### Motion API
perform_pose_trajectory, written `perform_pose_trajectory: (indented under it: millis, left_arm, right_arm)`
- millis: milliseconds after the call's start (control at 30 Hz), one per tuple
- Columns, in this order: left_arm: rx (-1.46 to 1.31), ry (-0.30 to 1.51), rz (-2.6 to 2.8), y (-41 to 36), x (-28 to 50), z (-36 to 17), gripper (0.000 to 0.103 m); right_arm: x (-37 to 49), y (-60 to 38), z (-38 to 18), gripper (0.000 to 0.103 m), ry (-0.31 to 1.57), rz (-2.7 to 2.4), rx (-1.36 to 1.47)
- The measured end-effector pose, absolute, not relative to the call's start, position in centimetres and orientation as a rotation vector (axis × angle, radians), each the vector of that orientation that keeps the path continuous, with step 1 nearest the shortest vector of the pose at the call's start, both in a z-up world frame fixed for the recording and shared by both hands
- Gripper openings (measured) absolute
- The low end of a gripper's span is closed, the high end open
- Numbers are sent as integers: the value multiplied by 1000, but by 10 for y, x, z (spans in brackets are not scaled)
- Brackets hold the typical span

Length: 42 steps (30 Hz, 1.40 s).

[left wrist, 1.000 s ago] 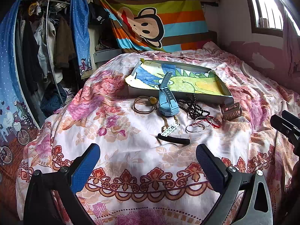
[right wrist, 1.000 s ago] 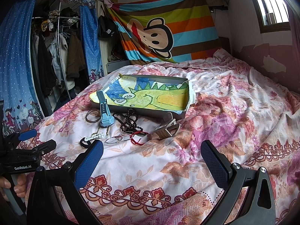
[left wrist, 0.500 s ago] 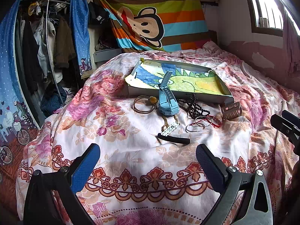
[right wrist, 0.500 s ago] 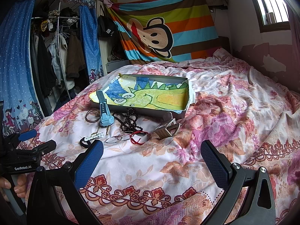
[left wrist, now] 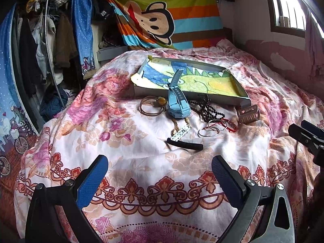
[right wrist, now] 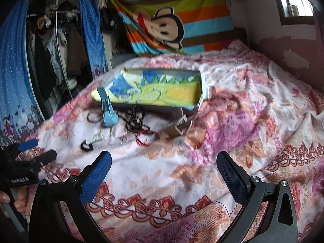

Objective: Organize jewelry
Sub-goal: 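Grasp the black hair tie with the left tool while the right tool grasps the silver metal clip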

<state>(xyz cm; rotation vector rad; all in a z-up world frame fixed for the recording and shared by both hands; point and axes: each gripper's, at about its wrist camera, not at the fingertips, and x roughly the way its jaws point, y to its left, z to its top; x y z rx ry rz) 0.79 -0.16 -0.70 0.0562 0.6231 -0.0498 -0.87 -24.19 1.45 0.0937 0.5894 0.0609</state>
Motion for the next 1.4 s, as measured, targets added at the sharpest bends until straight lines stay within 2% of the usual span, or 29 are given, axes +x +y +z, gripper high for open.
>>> perform_pose_trajectory:
  millis: [167, 400, 467, 533, 600, 800, 867, 933, 1067, 1100, 1267, 1400]
  left_arm:
    - [14, 658, -102, 7, 15, -2, 103]
    - [-21, 727, -274, 11, 46, -1, 102]
    - [-26, 764, -311, 7, 61, -6, 96]
    - [-44, 812, -336, 4, 73, -12, 80]
    - [-90, 863, -352, 4, 83, -20, 69]
    - [-269, 972, -365, 16, 102, -42, 46]
    - [-310, 994, -356, 19, 106, -47, 37]
    - [-343, 1026, -352, 21, 109, -54, 22]
    - [-337, 1050, -343, 17, 110, -59, 14]
    - [-330, 1052, -341, 16, 111, -59, 8]
    - [-322, 1061, -340, 15, 109, -60, 5]
    - [-318, 1051, -354, 12, 108, -57, 4]
  right_arm:
    - [4, -248, 12, 102, 675, 76, 67]
    - [31, -262, 16, 102, 699, 117, 25]
    - [40, -264, 15, 102, 711, 121, 35]
    - [51, -266, 12, 101, 722, 137, 49]
    - [60, -265, 9, 101, 728, 148, 53]
    - [94, -253, 1, 88, 748, 166, 14]
    - [105, -250, -4, 84, 768, 161, -1]
    - [115, -249, -9, 82, 794, 153, -5]
    - [131, -251, -21, 77, 843, 149, 24]
    - [135, -251, -24, 76, 853, 151, 41]
    - [137, -252, -28, 48, 844, 157, 62]
    - [134, -249, -28, 44, 826, 177, 57]
